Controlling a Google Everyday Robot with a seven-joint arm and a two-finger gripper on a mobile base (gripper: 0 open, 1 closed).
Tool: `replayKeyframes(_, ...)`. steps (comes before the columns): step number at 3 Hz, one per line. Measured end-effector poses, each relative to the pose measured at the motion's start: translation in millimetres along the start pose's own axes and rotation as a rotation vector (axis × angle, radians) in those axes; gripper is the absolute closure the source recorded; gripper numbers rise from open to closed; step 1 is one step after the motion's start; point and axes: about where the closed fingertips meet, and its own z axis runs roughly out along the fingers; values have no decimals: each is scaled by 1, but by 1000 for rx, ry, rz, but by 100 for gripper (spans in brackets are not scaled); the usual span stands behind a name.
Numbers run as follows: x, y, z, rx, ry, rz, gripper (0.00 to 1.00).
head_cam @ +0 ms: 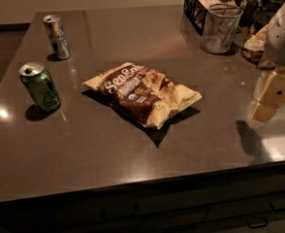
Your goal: Pick brown chip bag
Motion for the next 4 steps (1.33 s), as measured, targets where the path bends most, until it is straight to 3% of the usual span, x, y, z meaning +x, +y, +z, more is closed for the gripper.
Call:
replayKeyframes(1,0,0,0,0,0,0,0)
replayKeyframes(2,-18,-4,3,-22,-47,20,0)
replayKeyframes(4,-88,-24,53,-46,-79,112,0)
